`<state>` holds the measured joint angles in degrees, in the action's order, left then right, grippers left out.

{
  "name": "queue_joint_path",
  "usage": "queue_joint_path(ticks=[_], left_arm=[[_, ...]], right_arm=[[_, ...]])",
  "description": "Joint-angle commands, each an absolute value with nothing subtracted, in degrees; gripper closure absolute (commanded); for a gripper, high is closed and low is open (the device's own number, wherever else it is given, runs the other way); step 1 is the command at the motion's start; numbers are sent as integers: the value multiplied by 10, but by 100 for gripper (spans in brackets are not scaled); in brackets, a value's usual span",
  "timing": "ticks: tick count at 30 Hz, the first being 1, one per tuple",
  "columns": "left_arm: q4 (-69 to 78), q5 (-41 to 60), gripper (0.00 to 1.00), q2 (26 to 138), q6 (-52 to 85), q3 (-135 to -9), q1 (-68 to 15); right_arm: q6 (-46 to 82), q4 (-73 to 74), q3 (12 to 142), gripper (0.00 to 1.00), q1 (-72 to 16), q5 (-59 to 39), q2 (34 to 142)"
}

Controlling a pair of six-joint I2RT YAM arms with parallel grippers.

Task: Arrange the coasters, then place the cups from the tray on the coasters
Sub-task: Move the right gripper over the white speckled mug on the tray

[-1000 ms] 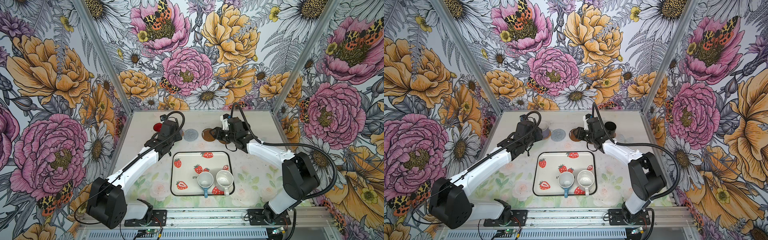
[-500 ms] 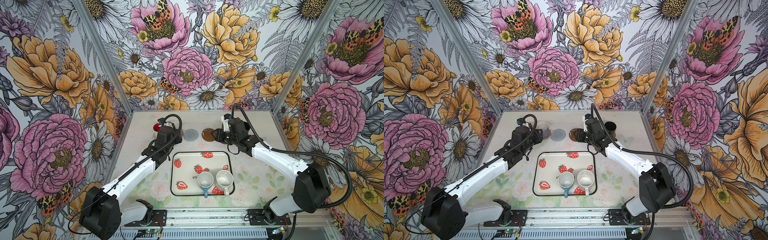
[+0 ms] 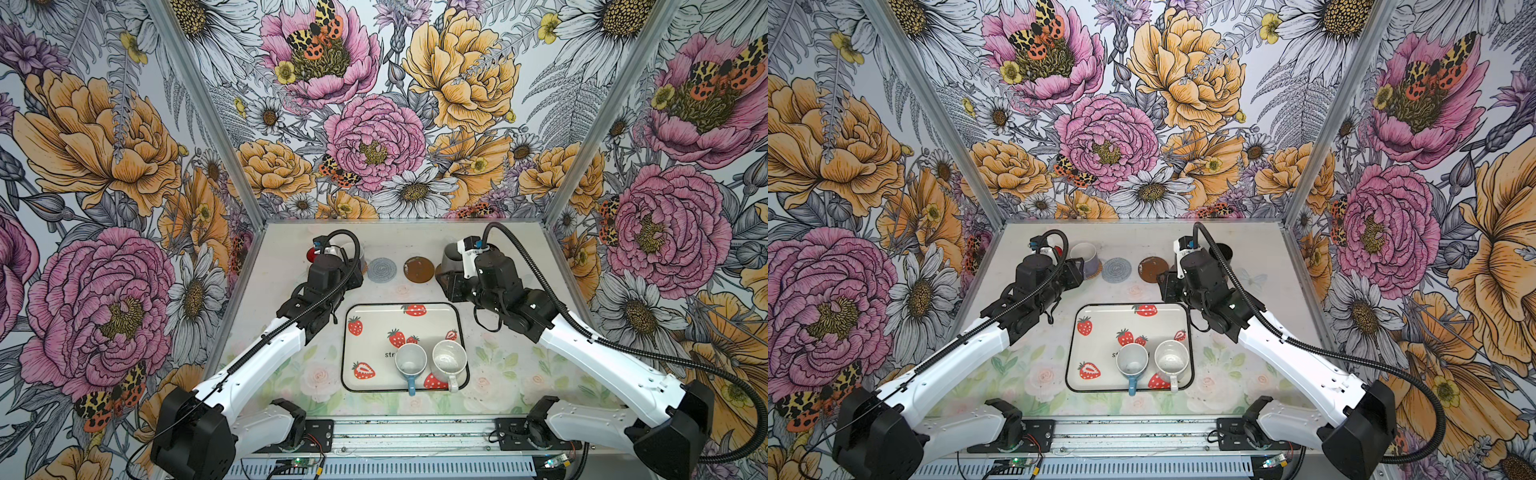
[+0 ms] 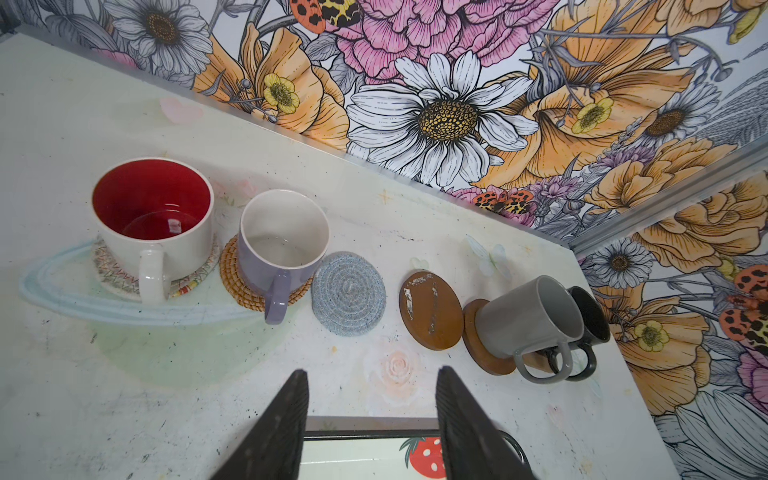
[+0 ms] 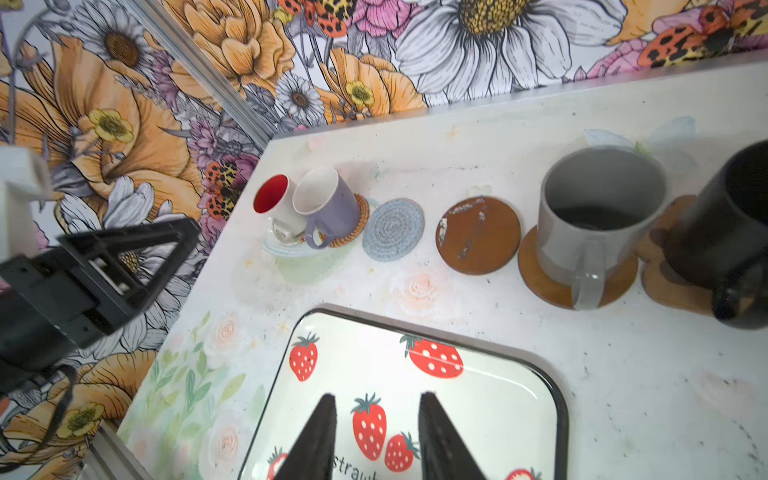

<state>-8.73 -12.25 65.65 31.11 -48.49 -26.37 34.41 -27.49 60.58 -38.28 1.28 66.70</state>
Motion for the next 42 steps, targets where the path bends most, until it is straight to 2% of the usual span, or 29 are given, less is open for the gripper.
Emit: queue_joint_path(ticks=[1, 10, 25, 42], left_arm=[[-84, -116, 48, 640, 298, -470, -257], [-92, -115, 47, 608, 299, -458, -254], [-99, -115, 46, 579, 308, -446, -250], [-97, -113, 45, 575, 306, -439, -245]], right_arm=[[344, -363, 584, 65, -398, 42, 647], [391, -435, 553, 67, -486, 87, 576], [489, -563, 545, 68, -642, 135, 583], [599, -593, 497, 63, -724, 134, 589]])
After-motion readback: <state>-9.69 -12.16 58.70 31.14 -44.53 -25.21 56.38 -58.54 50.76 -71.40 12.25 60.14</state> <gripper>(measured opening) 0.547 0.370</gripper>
